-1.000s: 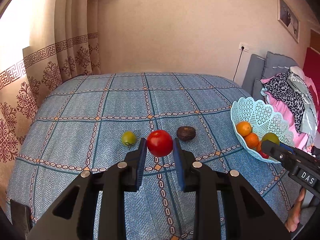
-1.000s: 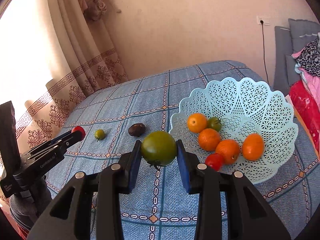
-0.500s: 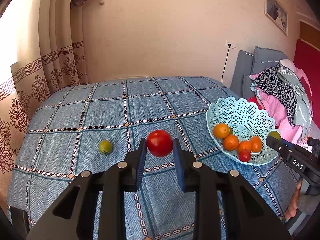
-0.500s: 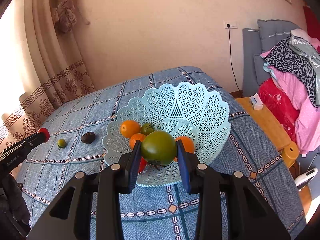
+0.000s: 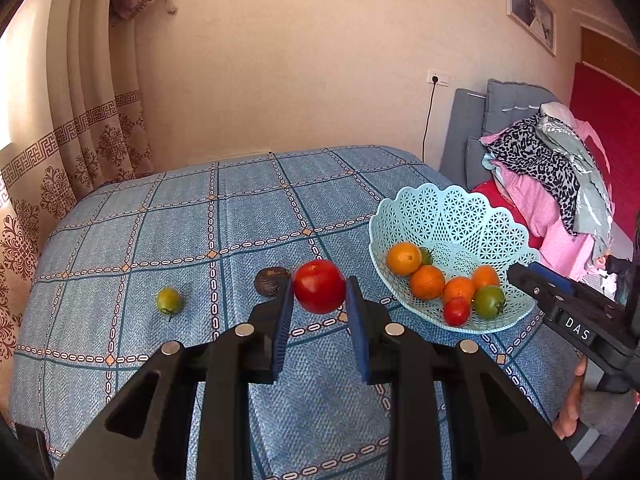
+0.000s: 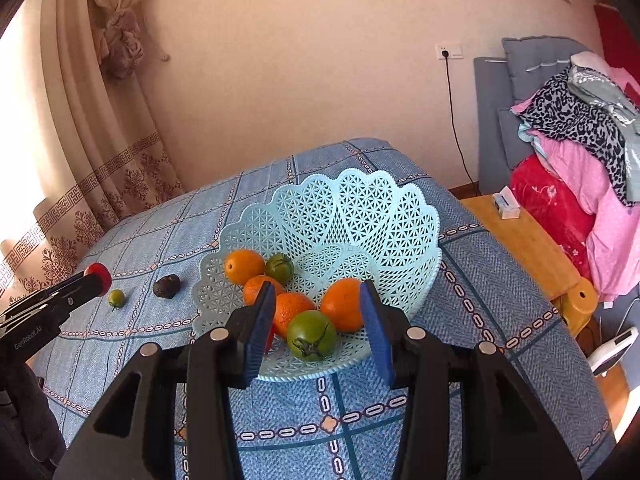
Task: Organize fruits
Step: 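Open the right tool over the basket and lower the red tomato in with the left tool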
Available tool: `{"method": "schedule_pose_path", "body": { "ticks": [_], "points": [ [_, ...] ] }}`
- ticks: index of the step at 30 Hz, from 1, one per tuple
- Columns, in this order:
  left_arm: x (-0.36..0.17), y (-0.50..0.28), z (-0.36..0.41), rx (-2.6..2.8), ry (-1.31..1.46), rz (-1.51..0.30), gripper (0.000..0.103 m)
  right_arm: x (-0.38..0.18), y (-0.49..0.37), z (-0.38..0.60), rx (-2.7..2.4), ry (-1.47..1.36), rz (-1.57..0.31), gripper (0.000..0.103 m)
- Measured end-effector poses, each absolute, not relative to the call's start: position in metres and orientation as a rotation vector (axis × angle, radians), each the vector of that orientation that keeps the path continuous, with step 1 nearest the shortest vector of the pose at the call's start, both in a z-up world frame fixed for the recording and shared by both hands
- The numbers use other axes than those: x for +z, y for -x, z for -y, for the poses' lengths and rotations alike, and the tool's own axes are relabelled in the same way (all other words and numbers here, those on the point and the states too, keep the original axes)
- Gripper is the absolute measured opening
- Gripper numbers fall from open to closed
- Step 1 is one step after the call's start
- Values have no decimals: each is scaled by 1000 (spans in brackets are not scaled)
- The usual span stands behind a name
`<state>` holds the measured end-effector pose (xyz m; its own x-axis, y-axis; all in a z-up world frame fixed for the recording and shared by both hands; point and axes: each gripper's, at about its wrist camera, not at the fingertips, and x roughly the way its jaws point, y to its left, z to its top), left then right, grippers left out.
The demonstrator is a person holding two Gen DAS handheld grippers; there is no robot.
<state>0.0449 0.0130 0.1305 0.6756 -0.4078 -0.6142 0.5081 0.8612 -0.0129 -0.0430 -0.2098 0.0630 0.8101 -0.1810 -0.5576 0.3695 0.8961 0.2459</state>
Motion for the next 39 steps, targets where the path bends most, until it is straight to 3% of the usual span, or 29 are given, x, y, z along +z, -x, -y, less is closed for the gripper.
{"method": "schedule_pose_path", "body": {
  "ticks": [24, 26, 28, 29, 39],
  "points": [
    [98, -34, 75, -768, -202, -726, 28, 60, 51, 224, -334, -379, -526, 45],
    [95, -34, 79, -783, -198, -735, 31, 60, 51, 225, -338, -385, -524, 46],
    [93, -33, 80, -786, -195, -731, 58, 59, 51, 226, -340, -389, -523, 46],
    [93, -32, 80, -776, -195, -719, 61, 60, 51, 226, -338, -389, -523, 47],
    [99, -35, 66, -730, -196, -684, 61, 60, 50, 223, -336, -380, -526, 47]
  ]
}}
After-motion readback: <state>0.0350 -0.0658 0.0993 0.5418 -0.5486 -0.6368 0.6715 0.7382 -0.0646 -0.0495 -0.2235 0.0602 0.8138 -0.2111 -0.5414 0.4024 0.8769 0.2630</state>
